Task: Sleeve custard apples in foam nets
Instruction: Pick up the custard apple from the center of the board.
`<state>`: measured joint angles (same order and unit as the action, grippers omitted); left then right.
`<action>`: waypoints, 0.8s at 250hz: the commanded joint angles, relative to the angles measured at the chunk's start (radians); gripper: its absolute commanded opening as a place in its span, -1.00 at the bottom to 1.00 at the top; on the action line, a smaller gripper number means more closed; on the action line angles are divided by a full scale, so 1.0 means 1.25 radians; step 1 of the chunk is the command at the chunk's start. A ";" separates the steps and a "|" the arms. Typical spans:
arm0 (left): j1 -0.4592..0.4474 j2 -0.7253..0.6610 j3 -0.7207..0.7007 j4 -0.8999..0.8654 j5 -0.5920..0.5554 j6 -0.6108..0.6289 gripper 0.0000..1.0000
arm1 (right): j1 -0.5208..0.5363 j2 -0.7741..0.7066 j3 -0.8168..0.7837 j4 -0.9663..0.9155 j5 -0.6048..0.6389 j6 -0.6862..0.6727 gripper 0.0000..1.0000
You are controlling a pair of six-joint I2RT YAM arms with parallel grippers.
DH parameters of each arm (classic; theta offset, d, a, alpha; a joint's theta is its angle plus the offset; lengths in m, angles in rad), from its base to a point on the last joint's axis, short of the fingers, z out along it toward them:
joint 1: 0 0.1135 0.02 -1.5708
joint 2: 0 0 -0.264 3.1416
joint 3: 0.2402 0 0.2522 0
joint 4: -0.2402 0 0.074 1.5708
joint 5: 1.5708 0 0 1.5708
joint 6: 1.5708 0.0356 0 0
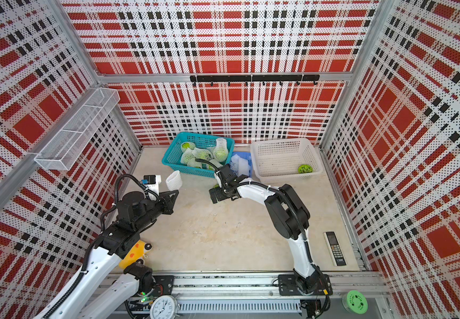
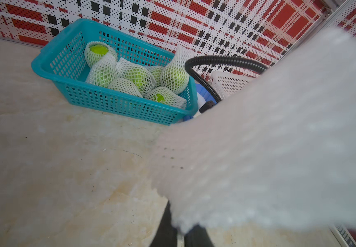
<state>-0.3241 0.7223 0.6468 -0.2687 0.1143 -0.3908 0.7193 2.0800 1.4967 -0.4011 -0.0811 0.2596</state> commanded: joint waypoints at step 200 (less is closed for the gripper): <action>0.010 -0.012 -0.035 0.036 0.054 -0.002 -0.82 | 0.061 -0.188 -0.216 0.201 0.104 0.042 0.13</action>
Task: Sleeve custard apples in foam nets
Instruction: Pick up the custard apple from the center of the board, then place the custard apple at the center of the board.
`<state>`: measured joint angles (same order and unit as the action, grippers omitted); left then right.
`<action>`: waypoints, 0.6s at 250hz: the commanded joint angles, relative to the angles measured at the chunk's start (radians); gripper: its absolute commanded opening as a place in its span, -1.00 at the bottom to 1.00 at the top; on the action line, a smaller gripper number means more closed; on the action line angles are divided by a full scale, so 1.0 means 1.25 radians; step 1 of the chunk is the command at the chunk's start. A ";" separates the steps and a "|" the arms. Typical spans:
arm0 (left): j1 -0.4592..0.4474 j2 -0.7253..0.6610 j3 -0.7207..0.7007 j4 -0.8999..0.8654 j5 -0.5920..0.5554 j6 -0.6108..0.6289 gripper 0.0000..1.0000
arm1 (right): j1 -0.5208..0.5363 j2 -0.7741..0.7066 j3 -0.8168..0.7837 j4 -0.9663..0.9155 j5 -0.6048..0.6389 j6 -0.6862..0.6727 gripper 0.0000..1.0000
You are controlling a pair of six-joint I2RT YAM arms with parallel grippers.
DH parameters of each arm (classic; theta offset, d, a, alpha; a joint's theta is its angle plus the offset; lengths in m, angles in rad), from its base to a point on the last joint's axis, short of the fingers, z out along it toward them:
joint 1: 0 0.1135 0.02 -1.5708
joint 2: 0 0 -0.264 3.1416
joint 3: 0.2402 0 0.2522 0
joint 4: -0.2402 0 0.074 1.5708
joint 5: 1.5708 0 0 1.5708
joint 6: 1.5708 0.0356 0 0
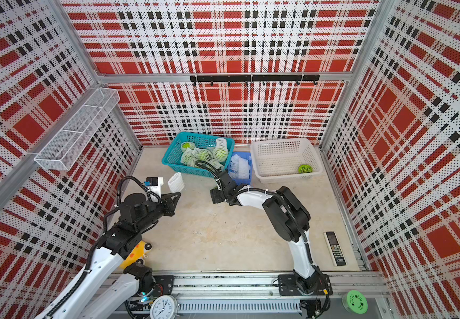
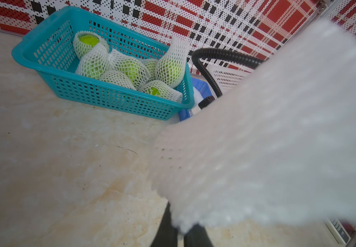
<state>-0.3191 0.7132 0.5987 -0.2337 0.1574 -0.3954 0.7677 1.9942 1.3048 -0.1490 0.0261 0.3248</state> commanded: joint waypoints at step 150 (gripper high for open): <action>-0.155 0.075 0.007 0.059 0.120 0.050 -0.82 | 0.247 -0.568 -0.560 -0.072 0.148 0.247 0.18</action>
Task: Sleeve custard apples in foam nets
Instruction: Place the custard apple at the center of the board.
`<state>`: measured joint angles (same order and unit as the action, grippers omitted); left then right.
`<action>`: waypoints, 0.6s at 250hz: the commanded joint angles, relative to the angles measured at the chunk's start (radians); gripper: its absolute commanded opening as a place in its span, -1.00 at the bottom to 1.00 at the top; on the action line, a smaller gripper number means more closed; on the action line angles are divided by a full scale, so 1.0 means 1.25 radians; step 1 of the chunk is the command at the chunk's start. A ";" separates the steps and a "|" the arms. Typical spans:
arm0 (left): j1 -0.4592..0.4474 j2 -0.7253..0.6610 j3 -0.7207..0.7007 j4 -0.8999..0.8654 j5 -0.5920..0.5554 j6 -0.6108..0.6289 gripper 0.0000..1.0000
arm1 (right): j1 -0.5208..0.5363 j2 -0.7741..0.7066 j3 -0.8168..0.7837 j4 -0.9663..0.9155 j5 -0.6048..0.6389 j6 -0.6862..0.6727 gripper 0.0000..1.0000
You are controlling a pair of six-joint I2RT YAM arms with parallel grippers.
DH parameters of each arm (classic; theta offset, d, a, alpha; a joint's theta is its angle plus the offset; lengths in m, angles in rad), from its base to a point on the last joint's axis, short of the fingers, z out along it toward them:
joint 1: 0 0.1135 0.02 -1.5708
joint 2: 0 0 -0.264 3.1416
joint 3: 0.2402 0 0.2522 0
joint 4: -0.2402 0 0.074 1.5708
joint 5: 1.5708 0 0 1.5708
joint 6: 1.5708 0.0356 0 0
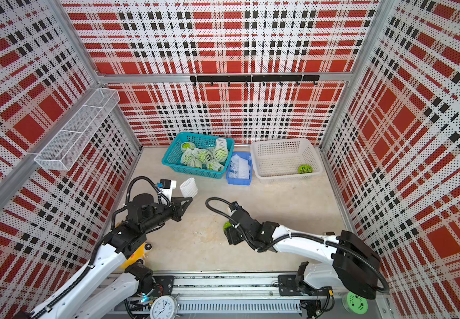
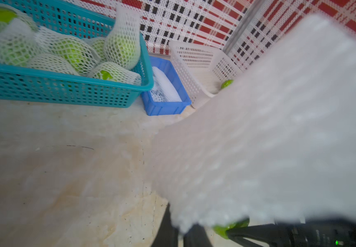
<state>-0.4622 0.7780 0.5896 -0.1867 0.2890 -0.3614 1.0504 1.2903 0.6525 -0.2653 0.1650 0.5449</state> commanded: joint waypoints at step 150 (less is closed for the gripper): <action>-0.059 0.084 0.032 0.007 0.057 0.025 -0.71 | 0.017 -0.150 0.002 -0.050 0.129 -0.071 0.90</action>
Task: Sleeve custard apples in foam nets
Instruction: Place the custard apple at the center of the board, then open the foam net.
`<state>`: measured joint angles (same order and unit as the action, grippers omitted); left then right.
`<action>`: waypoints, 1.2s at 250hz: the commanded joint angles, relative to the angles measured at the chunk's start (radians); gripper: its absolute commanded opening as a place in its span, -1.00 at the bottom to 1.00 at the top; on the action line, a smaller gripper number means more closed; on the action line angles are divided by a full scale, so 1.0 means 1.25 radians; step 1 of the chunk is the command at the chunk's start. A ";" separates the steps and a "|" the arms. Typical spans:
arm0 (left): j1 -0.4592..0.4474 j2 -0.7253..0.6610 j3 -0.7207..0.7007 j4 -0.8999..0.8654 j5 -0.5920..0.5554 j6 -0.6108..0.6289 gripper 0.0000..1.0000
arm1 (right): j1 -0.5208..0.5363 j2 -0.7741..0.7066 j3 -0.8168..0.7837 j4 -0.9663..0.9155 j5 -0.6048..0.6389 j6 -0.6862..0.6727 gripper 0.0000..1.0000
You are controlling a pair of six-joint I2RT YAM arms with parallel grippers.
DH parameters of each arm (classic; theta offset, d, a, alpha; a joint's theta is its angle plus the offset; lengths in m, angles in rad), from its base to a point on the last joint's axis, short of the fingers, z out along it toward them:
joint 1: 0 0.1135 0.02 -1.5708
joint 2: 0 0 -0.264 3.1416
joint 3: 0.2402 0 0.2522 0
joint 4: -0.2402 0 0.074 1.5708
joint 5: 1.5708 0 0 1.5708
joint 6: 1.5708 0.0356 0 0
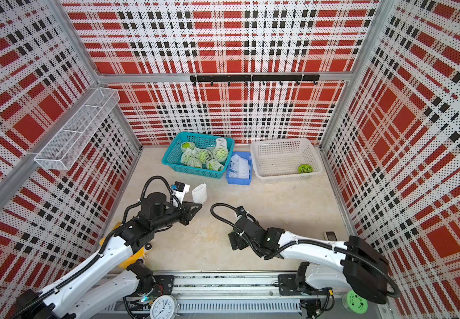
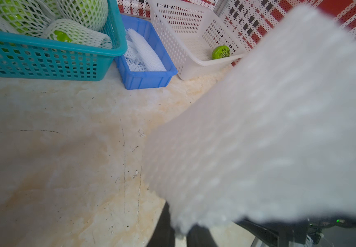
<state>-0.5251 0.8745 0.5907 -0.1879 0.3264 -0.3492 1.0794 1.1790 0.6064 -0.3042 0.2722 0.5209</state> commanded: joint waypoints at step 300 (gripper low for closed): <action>-0.179 0.217 0.132 0.085 0.260 0.032 -0.86 | -0.267 -0.214 0.047 0.209 -0.572 -0.274 -0.12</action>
<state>-0.7425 1.1503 0.7544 -0.1204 0.6506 -0.2867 0.7609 0.9344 0.6773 -0.0956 -0.4709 0.1825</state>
